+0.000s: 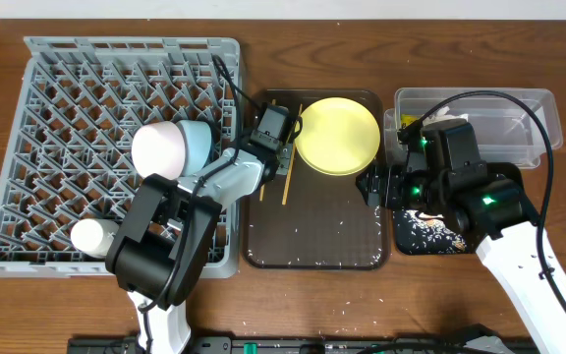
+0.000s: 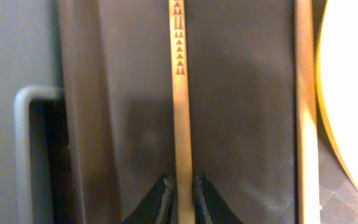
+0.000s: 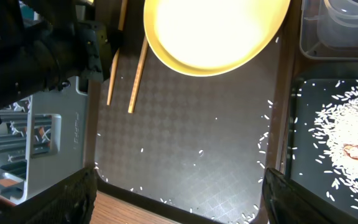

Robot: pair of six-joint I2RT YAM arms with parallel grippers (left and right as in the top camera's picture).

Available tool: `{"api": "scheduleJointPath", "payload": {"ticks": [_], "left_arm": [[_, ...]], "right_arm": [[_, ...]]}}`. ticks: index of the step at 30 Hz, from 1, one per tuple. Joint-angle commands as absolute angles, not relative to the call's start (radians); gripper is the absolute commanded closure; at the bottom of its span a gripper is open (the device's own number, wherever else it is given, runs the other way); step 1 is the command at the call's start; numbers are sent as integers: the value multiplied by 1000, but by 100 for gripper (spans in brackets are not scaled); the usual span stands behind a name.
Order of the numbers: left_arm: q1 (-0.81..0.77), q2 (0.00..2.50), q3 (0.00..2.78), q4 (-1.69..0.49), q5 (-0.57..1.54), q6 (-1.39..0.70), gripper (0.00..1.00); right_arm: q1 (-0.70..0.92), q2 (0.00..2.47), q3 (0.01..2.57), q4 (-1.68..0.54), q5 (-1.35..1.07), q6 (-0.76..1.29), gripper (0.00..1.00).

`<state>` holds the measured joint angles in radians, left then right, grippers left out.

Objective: Sort waste into correct bins and load items into the dishwasher

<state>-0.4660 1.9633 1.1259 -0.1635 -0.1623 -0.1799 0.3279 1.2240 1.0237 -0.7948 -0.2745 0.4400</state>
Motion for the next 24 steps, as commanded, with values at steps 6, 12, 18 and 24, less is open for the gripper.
{"api": "scheduleJointPath", "payload": {"ticks": [6,12,18,24], "left_arm": [[-464,1972,1108,-243,-15,-231,92],[-464,1755,1112,-314,47,-268,92],[-463,1499,1112,-430,-47,-263,92],[-435,1439,1107,-590,-339,-250,92]], "right_arm": [[334,1229,1027,-798,-266,450,19],[334,1229,1027,-798,-267,454,20],[334,1229,1027,-798,-271,457,20],[334,1229,1027,-798,-271,456,20]]}}
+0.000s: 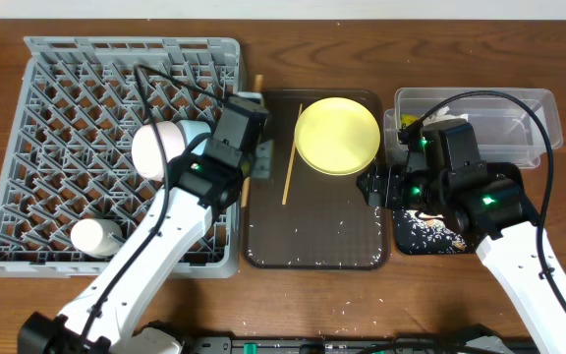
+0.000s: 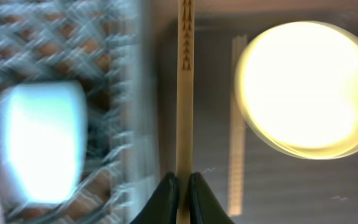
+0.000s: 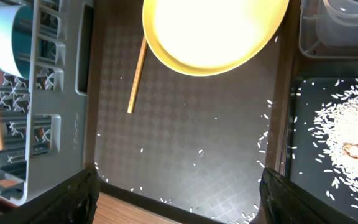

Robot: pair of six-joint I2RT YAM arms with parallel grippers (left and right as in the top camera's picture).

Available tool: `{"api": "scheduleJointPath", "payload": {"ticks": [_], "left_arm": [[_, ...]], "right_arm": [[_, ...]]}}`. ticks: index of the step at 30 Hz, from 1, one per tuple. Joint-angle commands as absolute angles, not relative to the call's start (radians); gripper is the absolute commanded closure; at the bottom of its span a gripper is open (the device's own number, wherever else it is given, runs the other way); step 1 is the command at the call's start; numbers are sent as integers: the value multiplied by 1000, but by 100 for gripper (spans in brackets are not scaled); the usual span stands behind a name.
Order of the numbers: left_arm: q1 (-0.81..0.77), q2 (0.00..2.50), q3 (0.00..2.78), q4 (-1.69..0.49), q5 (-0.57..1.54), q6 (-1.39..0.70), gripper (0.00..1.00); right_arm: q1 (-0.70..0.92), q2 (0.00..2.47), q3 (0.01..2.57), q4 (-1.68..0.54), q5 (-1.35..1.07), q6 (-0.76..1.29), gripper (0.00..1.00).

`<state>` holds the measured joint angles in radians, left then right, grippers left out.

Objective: Sort waste into correct bins and load items into the dishwasher

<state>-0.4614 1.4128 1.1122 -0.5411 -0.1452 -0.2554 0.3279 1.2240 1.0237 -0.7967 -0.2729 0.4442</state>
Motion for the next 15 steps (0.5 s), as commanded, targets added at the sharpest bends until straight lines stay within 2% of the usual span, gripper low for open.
{"api": "scheduleJointPath", "payload": {"ticks": [1,7,10,11,12,15], "left_arm": [[-426,1448,1103,-596,-338,-241,92],[-382,1555,1092,-608,-338,-237,91],[-391,1550,1098,-606,-307,-231,83],[-399,1537,1104,-606,-270,-219,75],[-406,1526,1110,-605,-245,-219,71],[-439,1486,1118,-576,-143,-219,66]], "right_arm": [[334,1229,1027,-798,-271,456,20],[334,1229,1027,-805,-282,456,20],[334,1229,1027,-805,-281,456,20],[334,1229,1027,-804,-281,456,20],[334,1229,1027,-804,-281,456,20],[334,1229,1027,-804,-281,456,19]]}}
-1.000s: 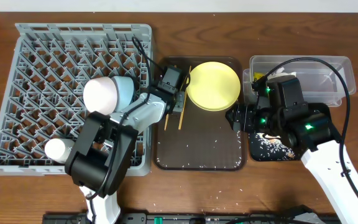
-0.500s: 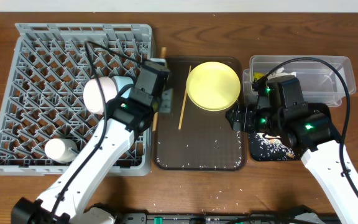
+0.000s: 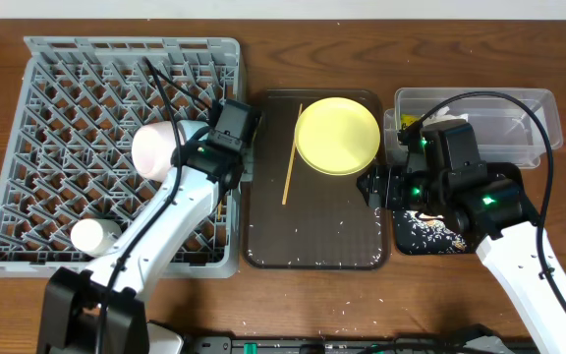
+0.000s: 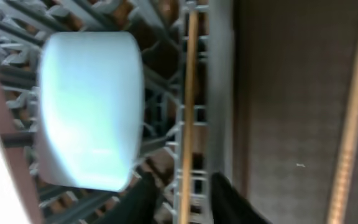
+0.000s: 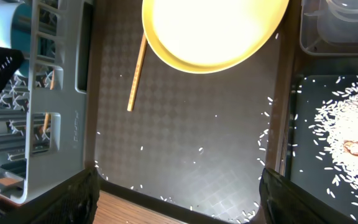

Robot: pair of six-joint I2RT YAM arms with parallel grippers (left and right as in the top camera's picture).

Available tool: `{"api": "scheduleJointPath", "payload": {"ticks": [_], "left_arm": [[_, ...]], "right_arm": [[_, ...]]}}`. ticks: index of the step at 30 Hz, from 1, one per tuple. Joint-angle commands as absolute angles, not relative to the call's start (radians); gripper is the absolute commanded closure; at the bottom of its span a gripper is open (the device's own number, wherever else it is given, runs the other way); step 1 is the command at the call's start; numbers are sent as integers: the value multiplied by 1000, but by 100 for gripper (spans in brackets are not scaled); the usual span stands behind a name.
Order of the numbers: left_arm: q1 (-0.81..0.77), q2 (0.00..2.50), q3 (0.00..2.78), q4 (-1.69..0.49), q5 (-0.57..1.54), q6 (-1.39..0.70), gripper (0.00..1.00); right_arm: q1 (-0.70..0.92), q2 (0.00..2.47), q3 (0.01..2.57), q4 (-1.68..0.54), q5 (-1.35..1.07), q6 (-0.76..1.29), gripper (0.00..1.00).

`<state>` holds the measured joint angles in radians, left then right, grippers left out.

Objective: Sort waste into correct bins and load items into the dishwasher

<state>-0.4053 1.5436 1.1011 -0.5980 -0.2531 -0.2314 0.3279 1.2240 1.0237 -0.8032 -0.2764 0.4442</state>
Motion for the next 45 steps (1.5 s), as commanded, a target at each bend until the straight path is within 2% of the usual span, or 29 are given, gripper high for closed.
{"api": "scheduleJointPath", "payload": {"ticks": [1,4,7,11,16,21,26,32,40,45], "left_arm": [[-455,1477,1118,-556,-110,-219,66],[-511,1482,1117,-486,-80,-218,66],[-554,1547,1117,-432,-138,-218,65],[-557,1679,1117,-353,-149,-219,61],[-557,1814,1117,-255,-96,-219,50],[-557,1890,1117,-208,-40,-219,50],[-557,1947,1117,-211,-36,-219,61],[-558,1972,1117,-237,-36,-219,92],[-543,1766,1132,-327,-52,-218,92],[-517,1493,1132,-456,-208,-158,92]], "right_arm": [[334,1229,1027,-804,-281,456,19],[334,1229,1027,-804,-281,456,18],[334,1229,1027,-803,-281,456,18],[334,1229,1027,-804,-281,456,18],[334,1229,1027,-805,-281,456,18],[334,1229,1027,-805,-281,456,17],[334,1229,1027,-805,-281,456,17],[334,1229,1027,-804,-281,456,17],[334,1229,1027,-817,-281,456,17],[334,1229,1027,-817,-281,456,17]]}}
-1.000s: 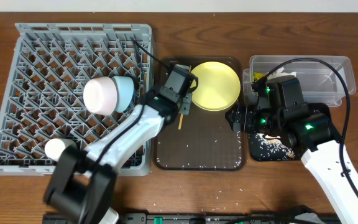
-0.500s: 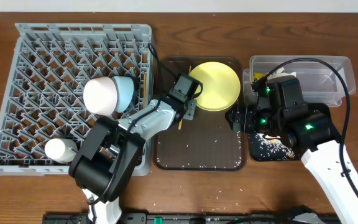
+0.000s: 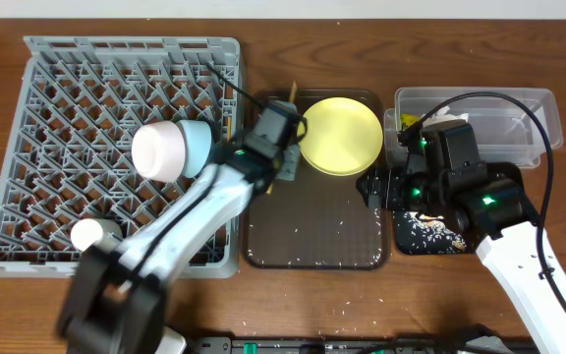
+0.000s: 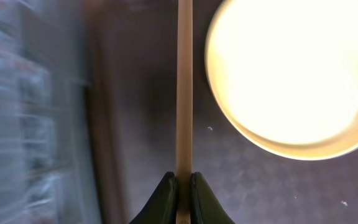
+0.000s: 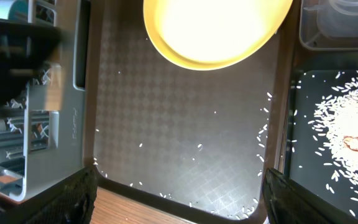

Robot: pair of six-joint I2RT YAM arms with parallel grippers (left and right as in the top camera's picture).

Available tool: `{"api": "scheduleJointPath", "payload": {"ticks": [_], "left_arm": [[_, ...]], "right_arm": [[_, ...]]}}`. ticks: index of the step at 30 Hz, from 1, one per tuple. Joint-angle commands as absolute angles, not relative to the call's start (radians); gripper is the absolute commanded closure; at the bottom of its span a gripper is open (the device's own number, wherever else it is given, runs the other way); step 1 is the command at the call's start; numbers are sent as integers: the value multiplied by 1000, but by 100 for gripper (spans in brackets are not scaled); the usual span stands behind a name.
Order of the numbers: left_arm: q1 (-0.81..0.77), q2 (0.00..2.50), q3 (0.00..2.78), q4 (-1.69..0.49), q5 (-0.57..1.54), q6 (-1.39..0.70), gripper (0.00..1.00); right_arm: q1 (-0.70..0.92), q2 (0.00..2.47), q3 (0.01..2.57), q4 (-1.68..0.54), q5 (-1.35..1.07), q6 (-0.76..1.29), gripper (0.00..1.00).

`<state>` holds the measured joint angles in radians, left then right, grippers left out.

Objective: Sort waste into correct bins and load items into the dishwasher

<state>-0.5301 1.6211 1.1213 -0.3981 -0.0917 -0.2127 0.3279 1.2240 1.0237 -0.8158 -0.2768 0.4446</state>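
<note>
My left gripper [image 3: 279,157] is over the left part of the brown tray [image 3: 312,236], shut on a wooden chopstick [image 4: 184,93] that runs straight out from its jaws [image 4: 180,186]. The chopstick's far tip [image 3: 291,93] sticks out past the tray's back edge. The yellow plate [image 3: 340,136] lies at the tray's back, just right of the chopstick. My right gripper [image 5: 176,205] is open, with nothing in it, above the tray's front right. The grey dish rack [image 3: 28,98] stands to the left.
A white cup [image 3: 160,149], a blue cup [image 3: 197,143] and another white cup [image 3: 91,234] sit in the rack. Rice grains are scattered on the tray [image 5: 185,124]. A black tray of rice [image 3: 421,231] and a clear container [image 3: 475,118] stand at the right.
My left gripper was open over the rack's right edge; now it is over the tray, shut on the chopstick that lay beside the plate. The right arm has not moved.
My left gripper was shut on one of two chopsticks lying on the tray. Then it held that chopstick at the rack's right edge. Then it was open, with the chopstick lying in the rack. Now it holds the second chopstick over the tray.
</note>
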Motion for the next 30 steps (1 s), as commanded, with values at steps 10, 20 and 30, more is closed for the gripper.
{"api": "scheduleJointPath", "payload": {"ticks": [10,20,30], "left_arm": [[-441,1521,1095,-625,-335,-150,92],[-399,1544,1102,-622,-231,-176,72],[-490,1531,1133,-377,61,-181,54]], "right_arm": [[334,1229,1027,-816,-281,456,17],[334,1229,1027,-815,-281,456,17],[334,1229,1027,-815,-273,456,17]]}}
